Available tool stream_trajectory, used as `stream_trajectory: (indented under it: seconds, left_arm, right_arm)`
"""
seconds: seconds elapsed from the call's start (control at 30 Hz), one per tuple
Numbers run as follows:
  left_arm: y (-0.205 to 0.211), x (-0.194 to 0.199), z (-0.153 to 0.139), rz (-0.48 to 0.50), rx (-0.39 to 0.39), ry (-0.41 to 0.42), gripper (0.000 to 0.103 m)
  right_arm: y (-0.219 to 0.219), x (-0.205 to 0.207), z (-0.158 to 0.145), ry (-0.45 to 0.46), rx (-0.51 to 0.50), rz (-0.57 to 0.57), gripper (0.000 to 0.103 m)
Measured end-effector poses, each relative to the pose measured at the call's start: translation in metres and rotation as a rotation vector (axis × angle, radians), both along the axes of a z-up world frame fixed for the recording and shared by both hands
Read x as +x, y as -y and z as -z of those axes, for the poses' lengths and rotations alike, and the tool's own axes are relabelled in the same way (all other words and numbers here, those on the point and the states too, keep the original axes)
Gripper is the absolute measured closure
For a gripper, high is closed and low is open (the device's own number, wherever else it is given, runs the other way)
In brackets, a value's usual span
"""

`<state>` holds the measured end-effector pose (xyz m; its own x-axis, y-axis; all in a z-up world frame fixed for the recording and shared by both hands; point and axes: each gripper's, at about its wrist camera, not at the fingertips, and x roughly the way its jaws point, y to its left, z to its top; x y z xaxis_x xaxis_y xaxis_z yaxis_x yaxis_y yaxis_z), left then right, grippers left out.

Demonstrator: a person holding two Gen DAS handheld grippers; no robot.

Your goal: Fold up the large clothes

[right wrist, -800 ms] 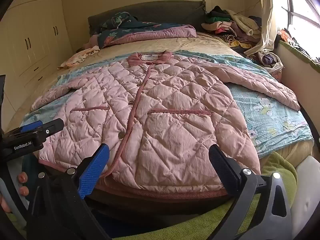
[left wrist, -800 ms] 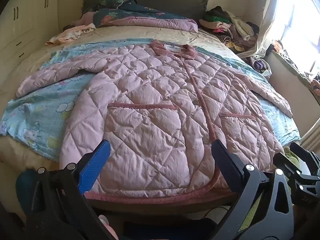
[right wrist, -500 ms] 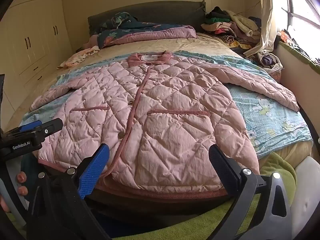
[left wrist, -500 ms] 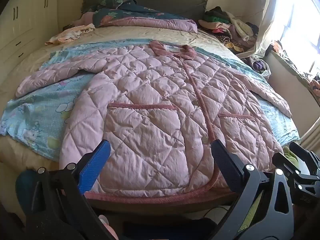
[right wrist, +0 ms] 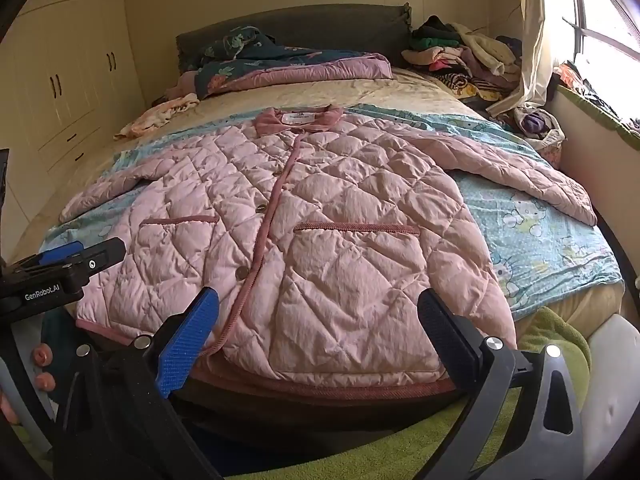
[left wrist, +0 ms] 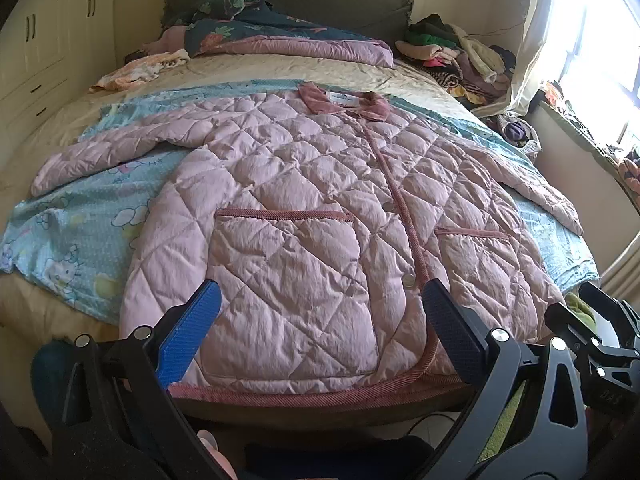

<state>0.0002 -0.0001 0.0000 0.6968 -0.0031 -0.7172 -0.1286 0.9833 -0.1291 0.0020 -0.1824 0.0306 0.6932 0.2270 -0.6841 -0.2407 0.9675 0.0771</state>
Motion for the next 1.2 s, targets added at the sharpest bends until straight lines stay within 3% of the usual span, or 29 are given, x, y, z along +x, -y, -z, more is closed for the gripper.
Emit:
stream_trajectory:
  seconds: [1.2]
  left_arm:
    - [0.0008, -0.0001, 0.0000, 0.001, 0.006, 0.006, 0.008]
  right_arm:
    - [-0.0030, -0.0009, 0.0000, 0.002, -0.007, -0.004, 0.004]
